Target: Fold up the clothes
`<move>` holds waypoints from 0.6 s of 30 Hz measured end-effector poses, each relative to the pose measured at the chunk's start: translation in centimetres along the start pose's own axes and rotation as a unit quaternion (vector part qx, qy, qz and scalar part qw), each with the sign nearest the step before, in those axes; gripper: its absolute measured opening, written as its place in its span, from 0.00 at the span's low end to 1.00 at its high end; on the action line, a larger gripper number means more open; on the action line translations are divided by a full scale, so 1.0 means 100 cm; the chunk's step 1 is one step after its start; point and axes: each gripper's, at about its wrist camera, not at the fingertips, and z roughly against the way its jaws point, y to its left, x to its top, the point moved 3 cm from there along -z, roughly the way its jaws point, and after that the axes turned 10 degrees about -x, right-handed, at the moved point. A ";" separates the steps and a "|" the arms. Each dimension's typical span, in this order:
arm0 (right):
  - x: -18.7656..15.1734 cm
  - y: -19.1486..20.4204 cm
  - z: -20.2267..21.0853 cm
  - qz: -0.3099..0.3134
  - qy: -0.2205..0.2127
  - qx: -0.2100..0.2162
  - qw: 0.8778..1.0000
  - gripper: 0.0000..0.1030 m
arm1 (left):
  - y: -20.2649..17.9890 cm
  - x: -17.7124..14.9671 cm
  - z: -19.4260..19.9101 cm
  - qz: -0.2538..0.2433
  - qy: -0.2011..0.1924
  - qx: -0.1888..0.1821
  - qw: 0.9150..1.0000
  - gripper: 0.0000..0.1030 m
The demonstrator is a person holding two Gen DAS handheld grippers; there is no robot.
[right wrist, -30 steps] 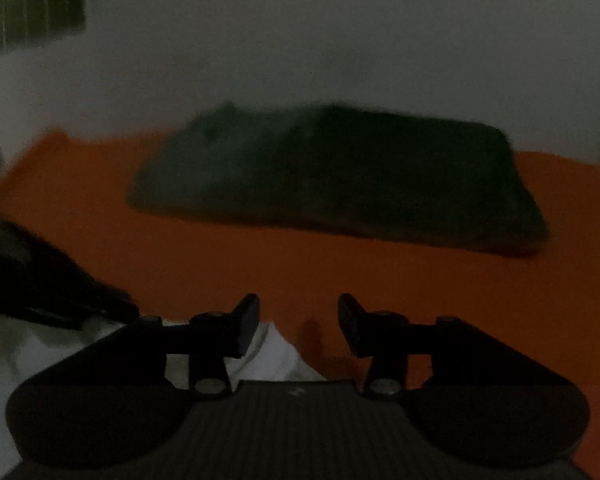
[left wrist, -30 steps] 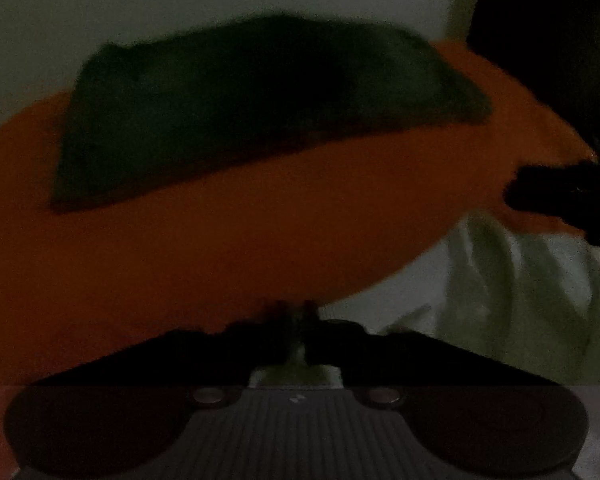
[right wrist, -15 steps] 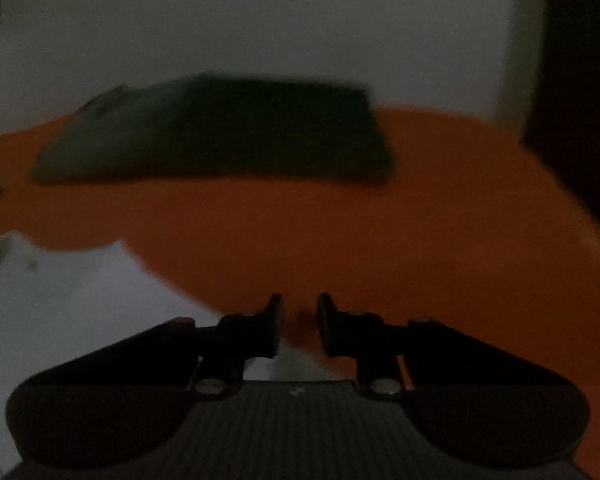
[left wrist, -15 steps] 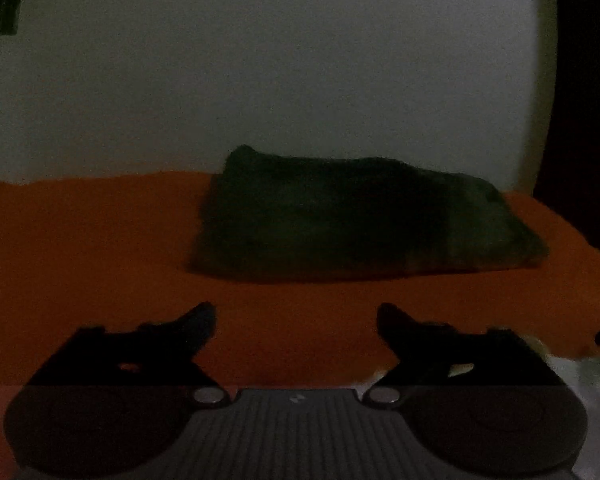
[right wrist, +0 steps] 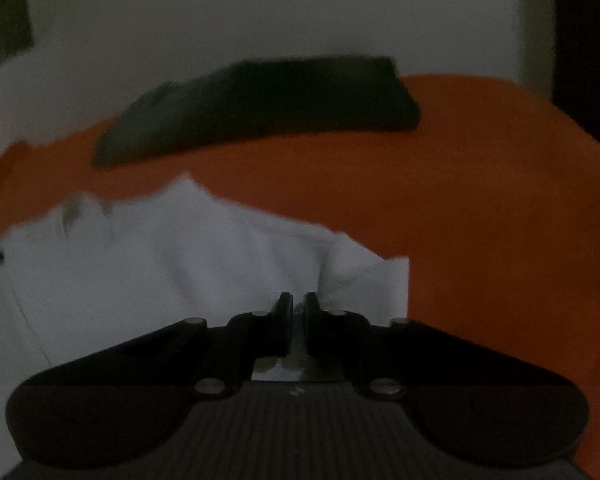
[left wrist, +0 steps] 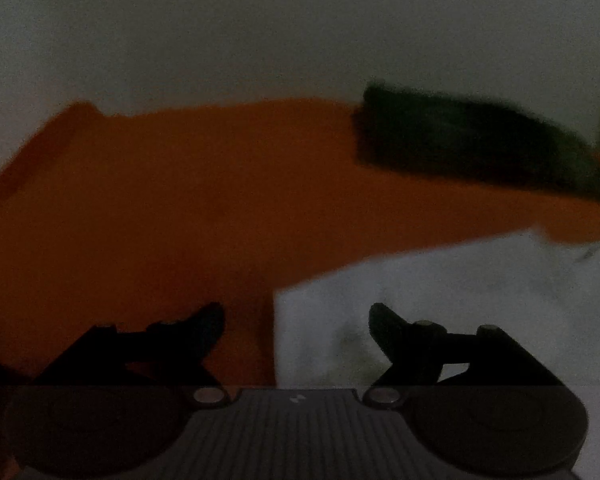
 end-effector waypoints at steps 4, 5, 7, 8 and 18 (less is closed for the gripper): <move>-0.006 0.006 0.084 0.023 -0.047 -0.008 0.999 0.45 | 0.003 -0.018 0.091 -0.011 -0.016 -0.034 0.999 0.97; -0.014 0.010 0.102 0.026 -0.050 0.002 0.998 0.45 | 0.007 -0.034 0.112 0.002 -0.008 -0.038 0.999 0.97; -0.042 0.017 0.130 0.008 -0.029 0.046 0.998 0.44 | 0.015 -0.067 0.147 0.037 0.014 -0.049 0.998 0.97; -0.056 0.021 0.144 -0.001 -0.018 0.068 0.998 0.44 | 0.019 -0.087 0.161 0.056 0.033 -0.053 0.996 0.97; -0.155 0.059 0.208 -0.014 -0.043 0.037 0.998 0.56 | 0.024 -0.207 0.297 0.064 0.153 -0.111 0.980 0.97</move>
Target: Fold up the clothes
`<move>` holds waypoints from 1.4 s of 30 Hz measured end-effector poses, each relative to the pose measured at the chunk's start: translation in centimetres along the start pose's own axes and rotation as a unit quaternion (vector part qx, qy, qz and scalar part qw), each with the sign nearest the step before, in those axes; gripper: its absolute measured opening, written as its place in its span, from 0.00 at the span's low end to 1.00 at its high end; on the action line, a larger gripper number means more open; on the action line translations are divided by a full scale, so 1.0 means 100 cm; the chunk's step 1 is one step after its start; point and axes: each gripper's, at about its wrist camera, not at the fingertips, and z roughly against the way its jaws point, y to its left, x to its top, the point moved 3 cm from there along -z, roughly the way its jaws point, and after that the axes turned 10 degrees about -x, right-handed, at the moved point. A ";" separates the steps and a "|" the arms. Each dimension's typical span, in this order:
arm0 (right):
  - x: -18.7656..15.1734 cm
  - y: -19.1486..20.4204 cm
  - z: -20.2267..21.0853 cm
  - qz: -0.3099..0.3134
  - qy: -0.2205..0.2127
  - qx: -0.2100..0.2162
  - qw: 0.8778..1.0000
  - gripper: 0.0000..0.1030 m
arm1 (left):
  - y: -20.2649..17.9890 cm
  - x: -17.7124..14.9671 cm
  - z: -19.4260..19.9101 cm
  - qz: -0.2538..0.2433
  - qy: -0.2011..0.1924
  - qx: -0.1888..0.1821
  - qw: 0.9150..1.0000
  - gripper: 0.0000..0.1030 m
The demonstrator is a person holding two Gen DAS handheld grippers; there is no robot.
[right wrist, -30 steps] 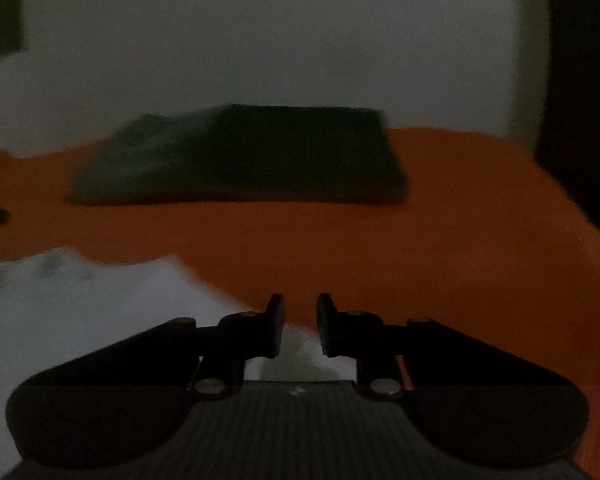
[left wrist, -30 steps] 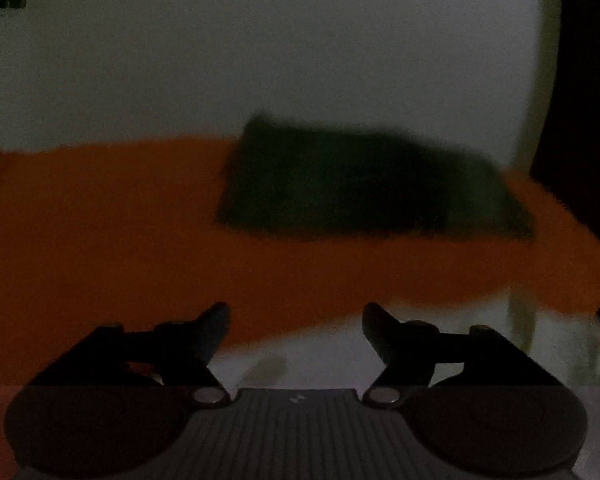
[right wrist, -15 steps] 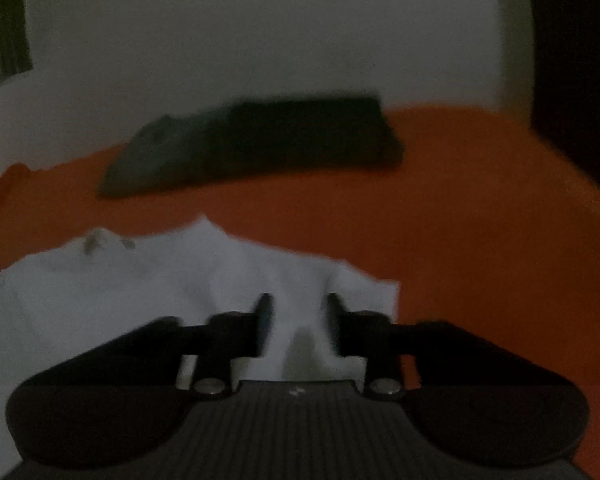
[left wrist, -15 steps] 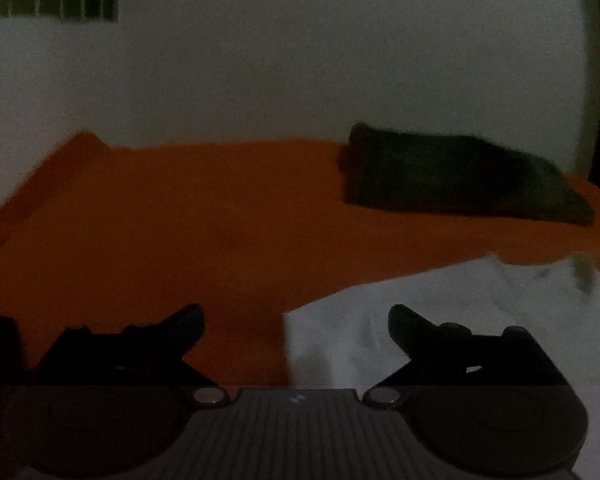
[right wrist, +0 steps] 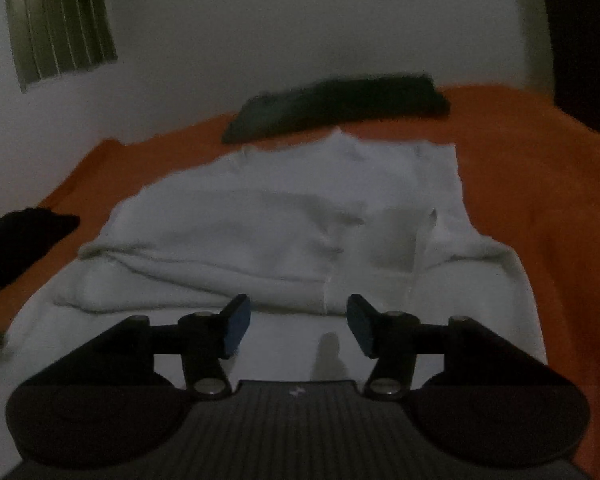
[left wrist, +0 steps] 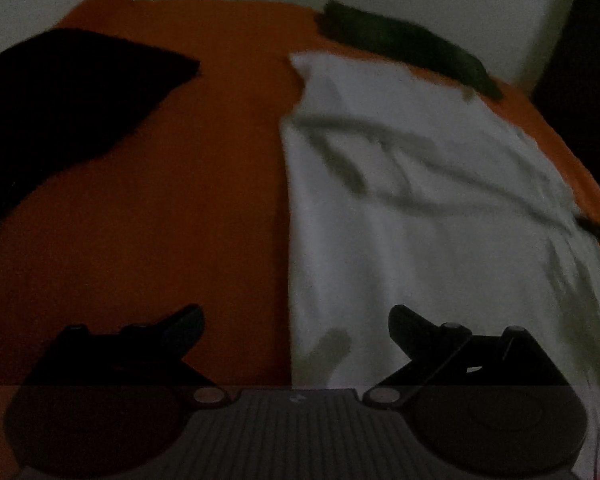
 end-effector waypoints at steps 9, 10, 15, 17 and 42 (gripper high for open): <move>0.006 -0.056 0.071 -0.130 0.068 0.077 0.986 0.55 | 0.036 -0.089 0.041 0.091 -0.025 -0.192 0.977 0.97; -0.002 -0.063 0.087 -0.111 0.055 0.045 0.991 0.55 | 0.041 -0.093 0.044 0.102 -0.038 -0.230 0.967 0.97; -0.035 -0.078 0.166 -0.020 0.040 -0.137 0.990 0.56 | 0.034 -0.099 0.070 -0.083 -0.074 -0.247 0.963 0.99; -0.031 -0.071 0.187 0.026 0.028 -0.184 0.982 0.57 | 0.033 -0.106 0.077 -0.111 -0.060 -0.204 0.971 0.99; -0.205 -0.051 0.272 0.123 -0.001 -0.241 0.963 0.67 | -0.010 -0.165 0.073 -0.092 -0.145 0.102 0.980 1.00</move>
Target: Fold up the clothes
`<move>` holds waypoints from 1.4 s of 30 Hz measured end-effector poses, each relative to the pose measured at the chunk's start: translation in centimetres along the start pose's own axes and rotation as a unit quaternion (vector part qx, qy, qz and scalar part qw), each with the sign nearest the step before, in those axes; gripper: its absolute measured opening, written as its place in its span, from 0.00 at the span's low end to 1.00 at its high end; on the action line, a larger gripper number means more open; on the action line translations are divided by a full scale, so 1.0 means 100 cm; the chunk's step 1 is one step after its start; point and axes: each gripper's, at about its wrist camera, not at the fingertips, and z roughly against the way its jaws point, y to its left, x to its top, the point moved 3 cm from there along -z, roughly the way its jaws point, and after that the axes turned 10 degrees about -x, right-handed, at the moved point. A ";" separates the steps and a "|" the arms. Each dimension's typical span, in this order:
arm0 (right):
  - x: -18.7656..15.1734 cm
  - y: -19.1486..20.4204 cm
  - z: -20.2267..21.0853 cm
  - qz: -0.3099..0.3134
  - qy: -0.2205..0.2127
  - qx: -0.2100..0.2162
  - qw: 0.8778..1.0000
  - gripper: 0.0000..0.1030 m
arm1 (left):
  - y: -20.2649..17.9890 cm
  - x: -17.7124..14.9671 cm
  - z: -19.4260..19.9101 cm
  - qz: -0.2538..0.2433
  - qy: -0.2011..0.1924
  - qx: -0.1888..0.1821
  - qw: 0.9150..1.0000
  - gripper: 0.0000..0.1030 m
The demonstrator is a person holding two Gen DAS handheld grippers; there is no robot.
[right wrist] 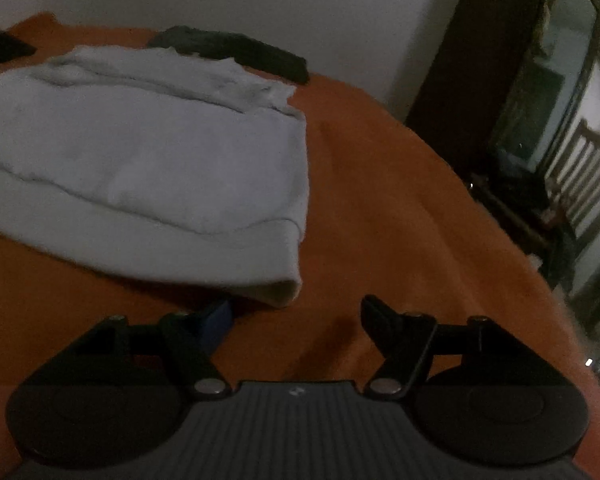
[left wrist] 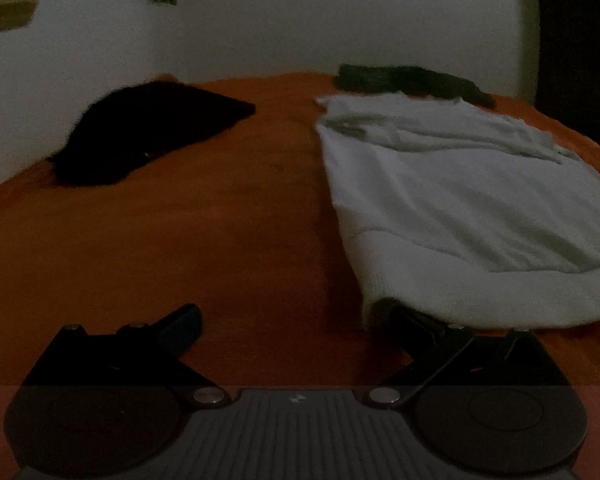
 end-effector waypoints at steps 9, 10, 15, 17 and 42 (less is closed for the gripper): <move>0.001 -0.013 0.002 -0.002 -0.014 0.004 1.000 0.58 | 0.015 0.000 0.001 0.033 -0.011 0.025 0.999 1.00; 0.002 -0.011 -0.006 0.004 -0.001 -0.003 1.000 0.55 | 0.018 0.000 -0.001 0.042 -0.004 0.046 0.998 1.00; 0.008 -0.008 -0.016 -0.019 -0.022 0.006 1.000 0.48 | 0.011 0.005 0.005 0.045 -0.026 0.062 0.997 0.99; 0.008 -0.003 -0.018 -0.030 -0.026 0.032 0.999 0.45 | 0.004 0.008 0.005 0.036 -0.030 0.039 0.998 1.00; 0.021 -0.033 -0.008 -0.161 -0.026 0.007 0.987 0.12 | -0.045 -0.003 0.016 -0.088 -0.055 0.070 0.992 0.02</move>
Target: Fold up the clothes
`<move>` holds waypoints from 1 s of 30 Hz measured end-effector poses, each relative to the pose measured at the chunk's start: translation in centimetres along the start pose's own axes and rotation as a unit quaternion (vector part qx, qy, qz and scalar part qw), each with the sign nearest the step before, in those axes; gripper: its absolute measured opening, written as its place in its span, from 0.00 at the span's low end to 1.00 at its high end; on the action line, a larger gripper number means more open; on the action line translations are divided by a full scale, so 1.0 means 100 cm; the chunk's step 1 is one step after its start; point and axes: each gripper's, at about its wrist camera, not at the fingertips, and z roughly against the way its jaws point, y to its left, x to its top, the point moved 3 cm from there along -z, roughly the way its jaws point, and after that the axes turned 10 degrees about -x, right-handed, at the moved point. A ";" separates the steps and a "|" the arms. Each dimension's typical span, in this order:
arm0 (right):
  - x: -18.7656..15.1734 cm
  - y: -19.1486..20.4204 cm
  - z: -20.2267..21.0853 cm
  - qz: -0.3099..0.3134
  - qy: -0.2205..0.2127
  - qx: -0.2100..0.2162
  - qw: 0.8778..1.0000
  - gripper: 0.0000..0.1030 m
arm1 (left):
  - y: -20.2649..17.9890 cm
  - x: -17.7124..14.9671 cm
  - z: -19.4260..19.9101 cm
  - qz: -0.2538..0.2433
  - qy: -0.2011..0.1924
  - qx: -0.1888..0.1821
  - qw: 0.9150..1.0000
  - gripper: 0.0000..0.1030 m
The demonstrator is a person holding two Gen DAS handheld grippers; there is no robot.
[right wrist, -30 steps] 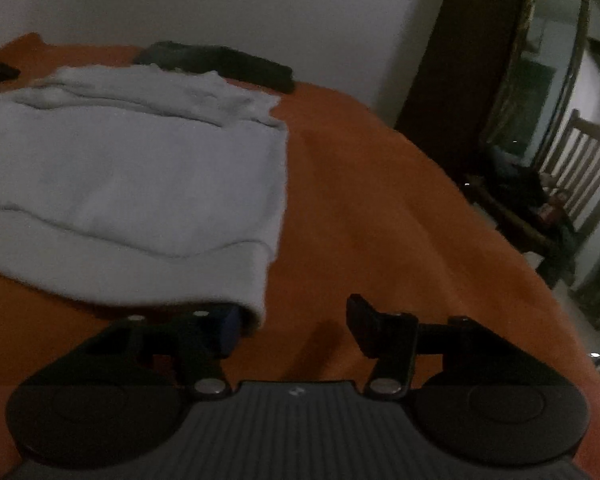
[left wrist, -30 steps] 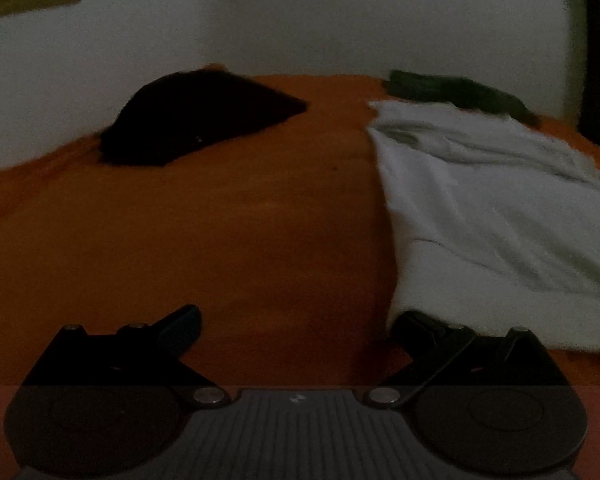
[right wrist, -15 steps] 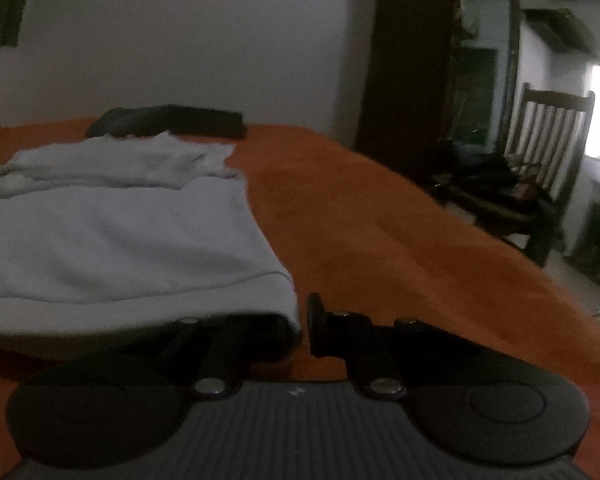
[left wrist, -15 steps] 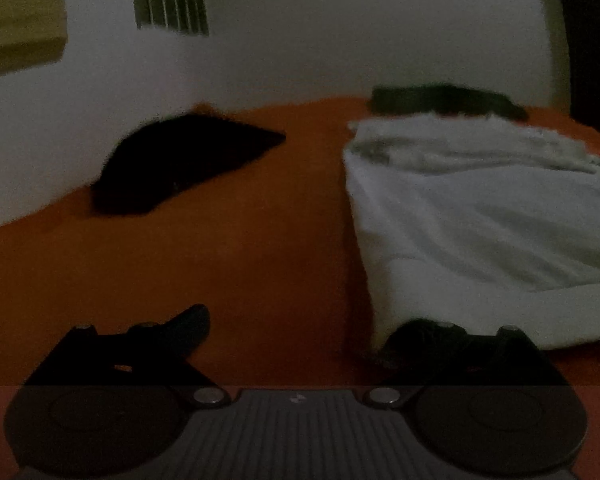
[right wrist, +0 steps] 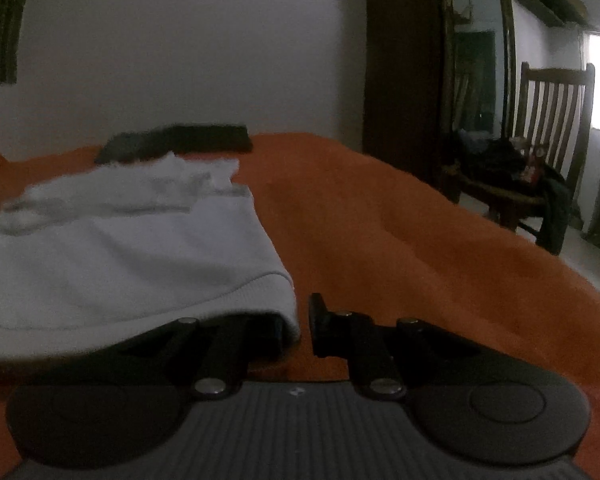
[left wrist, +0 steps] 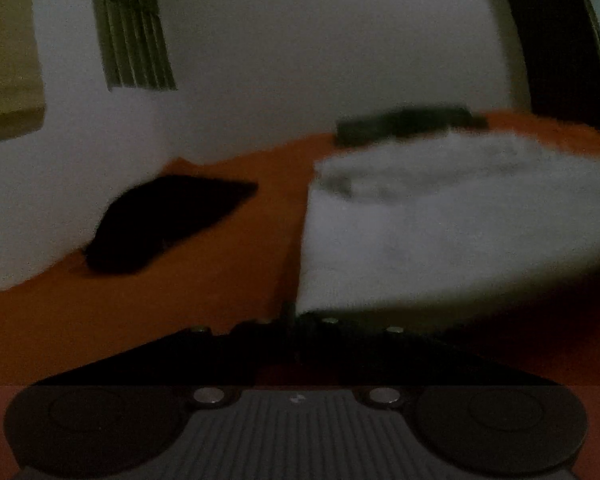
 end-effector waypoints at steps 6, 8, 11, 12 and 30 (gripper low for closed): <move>-0.018 -0.006 -0.013 -0.040 0.054 -0.001 0.998 0.12 | 0.000 -0.023 -0.023 -0.010 0.023 0.000 1.000 0.02; -0.014 -0.009 -0.009 -0.042 0.039 0.002 0.998 0.12 | 0.004 -0.020 -0.016 0.001 0.012 -0.009 1.000 0.02; -0.020 -0.006 -0.009 0.003 0.027 0.007 1.000 0.12 | 0.005 -0.027 -0.032 -0.001 0.041 -0.020 0.999 0.02; -0.026 -0.011 -0.014 -0.007 0.042 0.015 0.999 0.12 | 0.004 -0.026 -0.031 -0.002 0.039 -0.021 0.999 0.02; -0.012 -0.070 0.044 -0.021 0.101 0.074 0.992 0.24 | 0.055 0.013 0.050 0.076 0.062 -0.124 0.987 0.29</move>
